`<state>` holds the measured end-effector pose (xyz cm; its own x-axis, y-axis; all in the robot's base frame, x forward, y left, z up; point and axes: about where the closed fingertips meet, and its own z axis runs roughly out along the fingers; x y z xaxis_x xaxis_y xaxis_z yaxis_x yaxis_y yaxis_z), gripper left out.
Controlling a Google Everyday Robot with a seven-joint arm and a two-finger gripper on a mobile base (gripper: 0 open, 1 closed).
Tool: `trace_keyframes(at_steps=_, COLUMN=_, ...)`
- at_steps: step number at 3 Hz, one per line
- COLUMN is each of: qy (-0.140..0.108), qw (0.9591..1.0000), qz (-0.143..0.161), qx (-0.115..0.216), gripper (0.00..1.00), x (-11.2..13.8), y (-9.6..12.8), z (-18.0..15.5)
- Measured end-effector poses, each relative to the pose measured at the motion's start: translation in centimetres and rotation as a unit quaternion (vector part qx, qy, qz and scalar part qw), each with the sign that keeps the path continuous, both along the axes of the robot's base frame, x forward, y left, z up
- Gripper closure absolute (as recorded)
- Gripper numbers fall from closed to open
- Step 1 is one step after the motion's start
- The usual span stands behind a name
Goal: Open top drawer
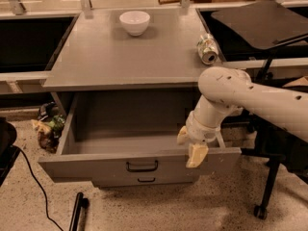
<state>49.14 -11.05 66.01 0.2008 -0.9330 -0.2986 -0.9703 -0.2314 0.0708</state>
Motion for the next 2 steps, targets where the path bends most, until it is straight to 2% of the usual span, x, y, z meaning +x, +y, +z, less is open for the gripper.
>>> trace_keyframes(at_steps=1, qy=0.000, qw=1.0000, qz=0.000, qx=0.000, gripper=0.00, x=0.0, y=0.0, z=0.0)
trace_keyframes(at_steps=2, qy=-0.017, qw=0.9997, qz=0.003, qx=0.017, gripper=0.00, x=0.0, y=-0.9, z=1.7)
